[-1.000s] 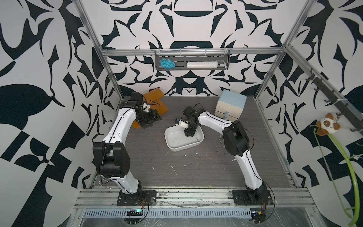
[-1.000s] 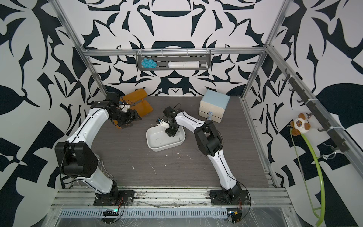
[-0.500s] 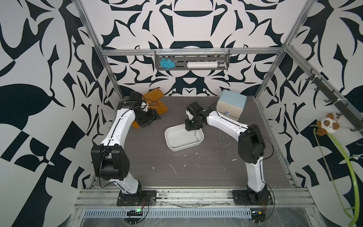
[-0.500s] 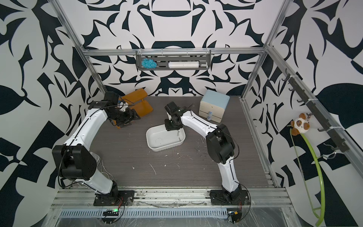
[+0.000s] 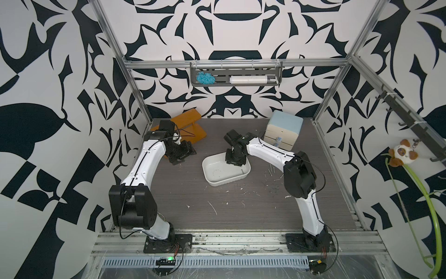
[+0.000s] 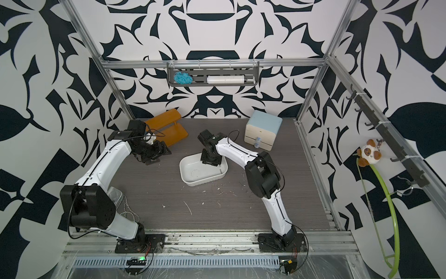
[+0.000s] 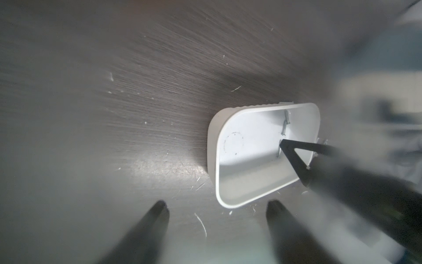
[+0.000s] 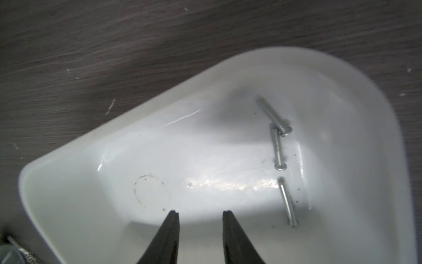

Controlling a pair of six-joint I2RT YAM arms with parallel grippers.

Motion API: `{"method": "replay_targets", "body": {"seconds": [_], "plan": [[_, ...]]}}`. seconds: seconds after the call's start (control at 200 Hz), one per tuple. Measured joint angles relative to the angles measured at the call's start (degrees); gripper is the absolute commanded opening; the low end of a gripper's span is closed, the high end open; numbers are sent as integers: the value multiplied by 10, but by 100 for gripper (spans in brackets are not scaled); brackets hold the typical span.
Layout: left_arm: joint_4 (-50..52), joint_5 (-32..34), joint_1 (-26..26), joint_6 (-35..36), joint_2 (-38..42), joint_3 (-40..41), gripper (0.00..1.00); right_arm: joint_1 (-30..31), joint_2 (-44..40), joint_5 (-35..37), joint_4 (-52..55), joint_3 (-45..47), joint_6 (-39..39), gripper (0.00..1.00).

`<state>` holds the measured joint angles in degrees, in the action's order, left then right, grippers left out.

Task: Take out the screws from the storage box
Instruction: Pick up the screw from the storage box.

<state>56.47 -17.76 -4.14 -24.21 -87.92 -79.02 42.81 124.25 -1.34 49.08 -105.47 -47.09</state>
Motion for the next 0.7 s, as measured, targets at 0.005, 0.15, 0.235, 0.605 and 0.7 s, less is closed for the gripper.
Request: {"method": "replay_targets", "body": {"seconds": [0.005,0.15,0.235,0.605,0.7], "plan": [[0,0,0,0,0,0,75,0,0,1,1,0,1,37],[0,-1,-2,0,12,7,75,0,30,33,47,-33,26,39],[0,-1,-3,0,16,11,75,-5,45,48,61,-46,45,39],[-1,-5,-3,0,19,18,75,-45,64,72,97,-55,113,41],[-1,-6,-3,0,19,18,75,-48,72,71,97,-55,124,38]]}}
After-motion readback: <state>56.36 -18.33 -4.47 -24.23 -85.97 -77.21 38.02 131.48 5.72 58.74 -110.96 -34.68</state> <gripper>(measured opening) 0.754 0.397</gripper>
